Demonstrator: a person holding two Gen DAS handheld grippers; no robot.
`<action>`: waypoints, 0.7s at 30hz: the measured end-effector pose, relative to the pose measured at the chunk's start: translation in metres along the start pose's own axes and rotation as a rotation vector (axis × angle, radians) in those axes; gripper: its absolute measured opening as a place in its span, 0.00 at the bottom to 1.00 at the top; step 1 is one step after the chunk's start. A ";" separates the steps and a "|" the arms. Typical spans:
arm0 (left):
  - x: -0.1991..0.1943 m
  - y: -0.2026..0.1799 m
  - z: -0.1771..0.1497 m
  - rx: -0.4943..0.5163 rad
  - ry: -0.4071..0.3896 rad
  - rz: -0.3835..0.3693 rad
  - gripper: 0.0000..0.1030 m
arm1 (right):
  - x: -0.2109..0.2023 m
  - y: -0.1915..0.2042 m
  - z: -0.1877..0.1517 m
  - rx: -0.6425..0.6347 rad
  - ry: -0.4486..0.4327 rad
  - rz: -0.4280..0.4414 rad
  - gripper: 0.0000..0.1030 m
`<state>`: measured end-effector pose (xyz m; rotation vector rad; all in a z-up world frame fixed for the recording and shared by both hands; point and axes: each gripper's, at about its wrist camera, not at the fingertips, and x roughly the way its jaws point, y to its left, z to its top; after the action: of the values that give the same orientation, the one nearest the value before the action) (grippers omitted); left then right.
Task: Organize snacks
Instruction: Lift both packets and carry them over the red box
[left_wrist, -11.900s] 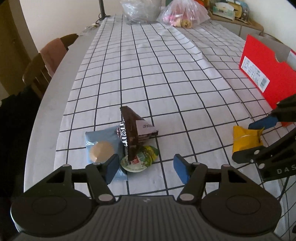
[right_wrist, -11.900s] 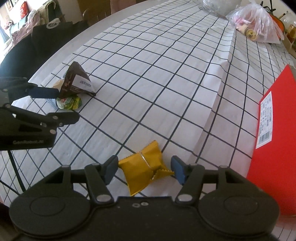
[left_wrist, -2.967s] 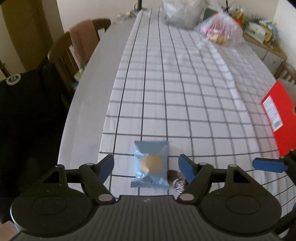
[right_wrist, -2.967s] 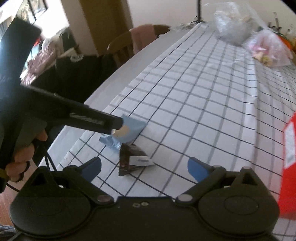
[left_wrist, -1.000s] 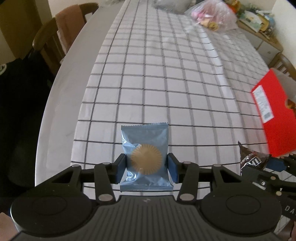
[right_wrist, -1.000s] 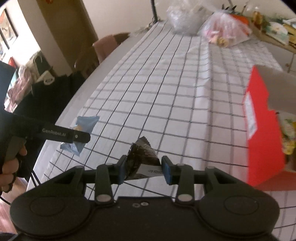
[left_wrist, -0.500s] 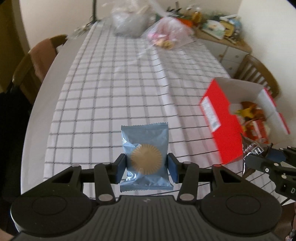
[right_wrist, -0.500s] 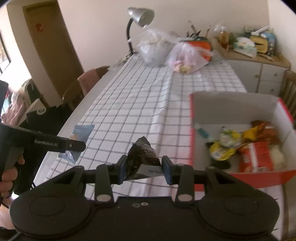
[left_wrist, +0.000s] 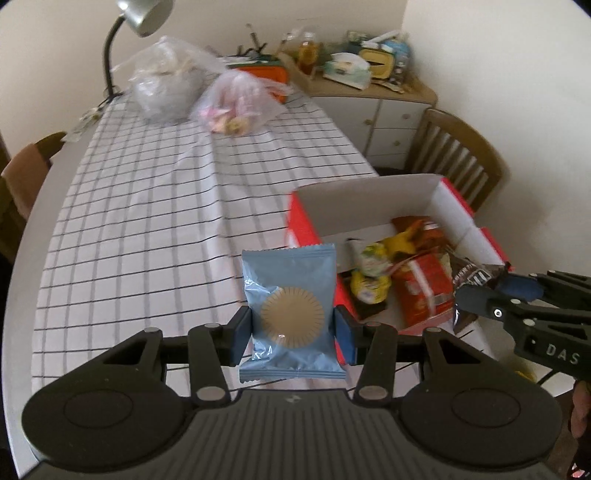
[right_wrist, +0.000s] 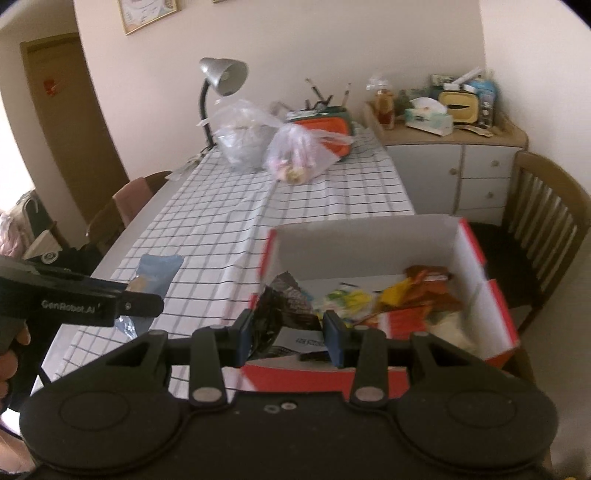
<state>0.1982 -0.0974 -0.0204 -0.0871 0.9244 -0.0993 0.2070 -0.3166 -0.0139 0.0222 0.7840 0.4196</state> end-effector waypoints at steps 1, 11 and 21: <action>0.002 -0.007 0.002 0.004 0.000 -0.002 0.46 | -0.002 -0.008 0.001 0.002 -0.002 -0.006 0.37; 0.030 -0.073 0.019 0.022 0.011 -0.009 0.46 | -0.002 -0.077 0.009 0.009 0.002 -0.044 0.38; 0.079 -0.108 0.037 0.018 0.084 0.029 0.46 | 0.041 -0.118 0.025 -0.009 0.072 -0.054 0.38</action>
<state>0.2700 -0.2127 -0.0476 -0.0530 1.0085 -0.0844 0.2920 -0.4061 -0.0445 -0.0220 0.8514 0.3741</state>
